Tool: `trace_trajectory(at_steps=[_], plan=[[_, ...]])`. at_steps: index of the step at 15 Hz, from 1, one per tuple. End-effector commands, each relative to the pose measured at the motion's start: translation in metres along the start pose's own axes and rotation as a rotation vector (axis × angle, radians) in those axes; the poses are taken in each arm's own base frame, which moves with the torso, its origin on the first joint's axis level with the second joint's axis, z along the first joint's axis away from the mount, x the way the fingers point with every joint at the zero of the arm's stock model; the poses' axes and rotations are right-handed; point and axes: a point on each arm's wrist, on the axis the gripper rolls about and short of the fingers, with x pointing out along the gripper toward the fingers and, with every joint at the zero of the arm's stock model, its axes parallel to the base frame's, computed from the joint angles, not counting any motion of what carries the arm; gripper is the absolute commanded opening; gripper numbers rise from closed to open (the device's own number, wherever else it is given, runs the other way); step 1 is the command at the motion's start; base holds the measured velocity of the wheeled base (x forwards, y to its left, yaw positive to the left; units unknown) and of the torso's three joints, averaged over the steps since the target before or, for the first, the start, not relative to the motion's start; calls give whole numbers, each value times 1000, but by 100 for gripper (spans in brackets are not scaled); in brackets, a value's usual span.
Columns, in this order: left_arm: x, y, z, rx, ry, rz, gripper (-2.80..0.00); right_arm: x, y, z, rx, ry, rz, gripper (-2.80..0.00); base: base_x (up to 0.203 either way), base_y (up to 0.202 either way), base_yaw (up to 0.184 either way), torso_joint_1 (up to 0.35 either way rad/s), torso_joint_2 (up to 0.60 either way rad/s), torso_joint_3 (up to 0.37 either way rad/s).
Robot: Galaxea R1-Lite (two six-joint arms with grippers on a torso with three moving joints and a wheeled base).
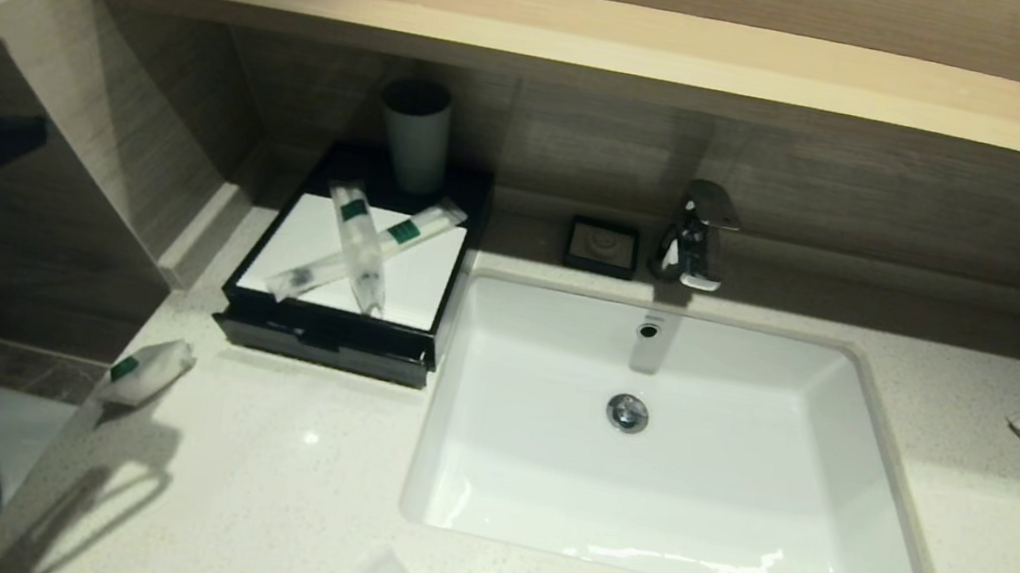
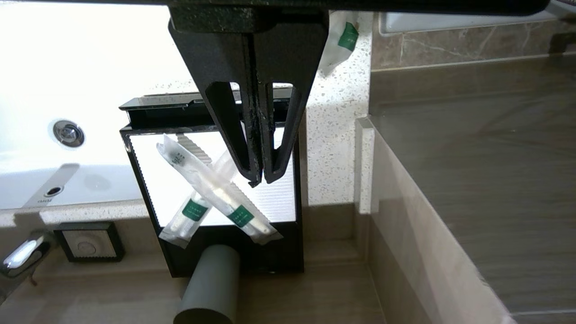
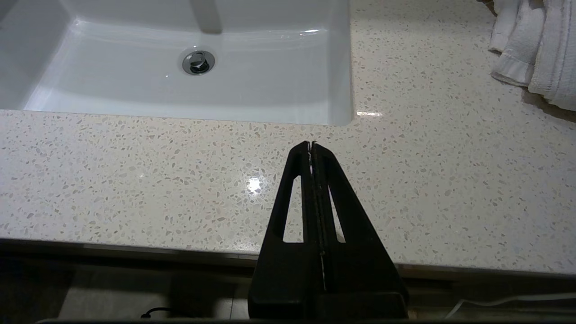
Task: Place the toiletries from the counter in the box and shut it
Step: Open the drawer
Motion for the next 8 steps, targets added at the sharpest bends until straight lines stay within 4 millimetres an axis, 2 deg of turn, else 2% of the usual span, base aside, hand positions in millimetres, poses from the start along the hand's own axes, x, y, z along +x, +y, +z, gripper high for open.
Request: trace_trajectory(at_steps=[1, 8], plan=[[17, -1, -9, -5, 61, -15, -280, 0, 0, 0, 0, -1, 0, -280, 0, 0, 0, 0, 0, 0], [37, -2, -20, -11, 124, -36, -280, 0, 0, 0, 0, -1, 0, -280, 0, 0, 0, 0, 0, 0]])
